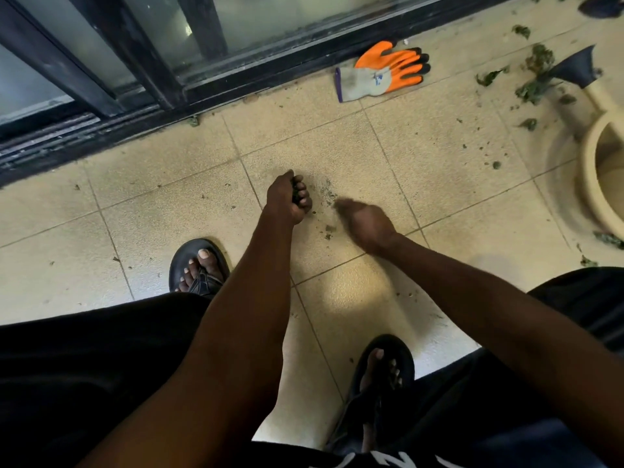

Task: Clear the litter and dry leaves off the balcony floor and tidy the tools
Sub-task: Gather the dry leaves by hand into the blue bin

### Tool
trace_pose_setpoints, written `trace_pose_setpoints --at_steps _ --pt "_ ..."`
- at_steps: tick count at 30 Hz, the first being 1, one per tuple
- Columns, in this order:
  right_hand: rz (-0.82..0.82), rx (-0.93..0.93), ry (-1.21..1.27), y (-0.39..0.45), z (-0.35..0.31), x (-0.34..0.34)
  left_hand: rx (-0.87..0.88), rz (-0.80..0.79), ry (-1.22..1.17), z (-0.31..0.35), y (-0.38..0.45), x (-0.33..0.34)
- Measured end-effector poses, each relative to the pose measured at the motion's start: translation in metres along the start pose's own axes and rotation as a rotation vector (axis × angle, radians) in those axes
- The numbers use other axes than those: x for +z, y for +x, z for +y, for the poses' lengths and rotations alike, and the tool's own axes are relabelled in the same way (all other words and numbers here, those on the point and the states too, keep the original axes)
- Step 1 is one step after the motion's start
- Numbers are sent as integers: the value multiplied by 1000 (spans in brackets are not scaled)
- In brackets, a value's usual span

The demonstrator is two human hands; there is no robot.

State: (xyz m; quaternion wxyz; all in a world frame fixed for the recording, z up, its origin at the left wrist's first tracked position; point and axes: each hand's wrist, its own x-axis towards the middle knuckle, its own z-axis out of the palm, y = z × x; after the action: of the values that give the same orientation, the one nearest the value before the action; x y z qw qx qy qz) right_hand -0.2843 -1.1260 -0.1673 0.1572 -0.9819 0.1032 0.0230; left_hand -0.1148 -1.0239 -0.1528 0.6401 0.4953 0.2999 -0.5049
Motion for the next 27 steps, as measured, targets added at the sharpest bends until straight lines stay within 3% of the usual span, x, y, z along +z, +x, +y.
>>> trace_pose_setpoints --at_steps 2,5,7,8,10,13,17,22,27 --pt "135 393 291 16 4 -12 4 -7 40 -2 0 5" --pt "329 853 1023 41 8 -31 23 -13 108 -5 -1 12" --pt "315 990 1387 53 0 -40 44 -19 183 -7 -5 19" --pt "307 989 1405 57 -9 -42 49 -20 230 -7 -7 23" --pt "313 918 1201 63 -27 -42 32 -50 255 -9 -8 31" --pt "270 659 801 65 -55 -41 -11 -101 147 -8 -7 38" --pt "267 465 701 62 -70 -35 -16 -82 165 -1 -4 36" --pt "415 535 737 69 -73 -35 31 -92 189 -4 -1 27" --pt "393 748 440 85 -67 -33 59 -49 282 -1 4 30"
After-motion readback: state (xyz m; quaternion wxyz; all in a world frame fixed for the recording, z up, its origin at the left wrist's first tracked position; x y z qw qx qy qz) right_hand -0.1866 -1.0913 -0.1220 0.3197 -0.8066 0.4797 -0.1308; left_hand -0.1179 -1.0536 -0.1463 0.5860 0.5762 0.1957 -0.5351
